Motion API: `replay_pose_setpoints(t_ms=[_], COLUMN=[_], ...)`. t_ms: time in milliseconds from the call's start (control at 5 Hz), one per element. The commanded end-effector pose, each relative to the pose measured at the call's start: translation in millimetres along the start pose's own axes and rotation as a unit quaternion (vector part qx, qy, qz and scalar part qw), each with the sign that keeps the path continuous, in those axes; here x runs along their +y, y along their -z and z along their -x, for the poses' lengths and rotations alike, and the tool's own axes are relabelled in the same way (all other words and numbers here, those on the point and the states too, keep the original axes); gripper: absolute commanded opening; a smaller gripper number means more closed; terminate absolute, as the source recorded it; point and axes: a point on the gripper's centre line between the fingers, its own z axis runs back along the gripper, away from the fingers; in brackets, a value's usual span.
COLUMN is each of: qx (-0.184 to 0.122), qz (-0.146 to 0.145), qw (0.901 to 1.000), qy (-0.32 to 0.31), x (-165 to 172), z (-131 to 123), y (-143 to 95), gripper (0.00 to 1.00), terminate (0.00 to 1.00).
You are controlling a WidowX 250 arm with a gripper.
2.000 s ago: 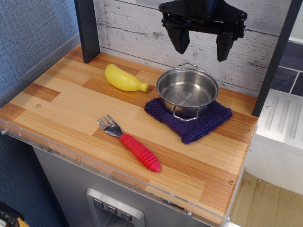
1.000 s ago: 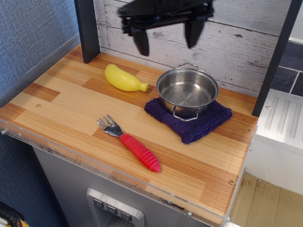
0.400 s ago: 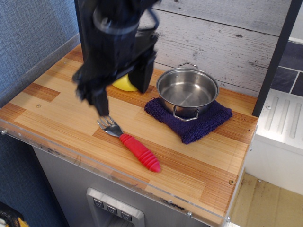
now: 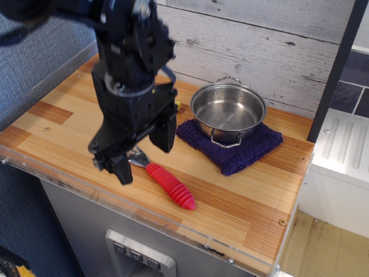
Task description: Move the fork in front of the banana.
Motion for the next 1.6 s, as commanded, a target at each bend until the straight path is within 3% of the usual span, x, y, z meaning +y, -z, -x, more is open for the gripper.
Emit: replay_pose_setpoints(t_ms=[0,1000,1200,1400], qx=[-0.003,-0.009,-0.026,-0.032], qz=[0.008,-0.019,-0.024,-0.025], qw=[0.9999,0.9986,0.9986,0.9984], qy=[0.011,0.050,0.039,0.040], x=[-17.2,-29.3,-28.6,-28.1], z=[8.0,15.5,16.0,17.9], y=[10.1,57.8,54.7,52.7], gripper=[1.00,1.00,0.00,0.00], terminate=[0.00,0.00,0.00,0.00])
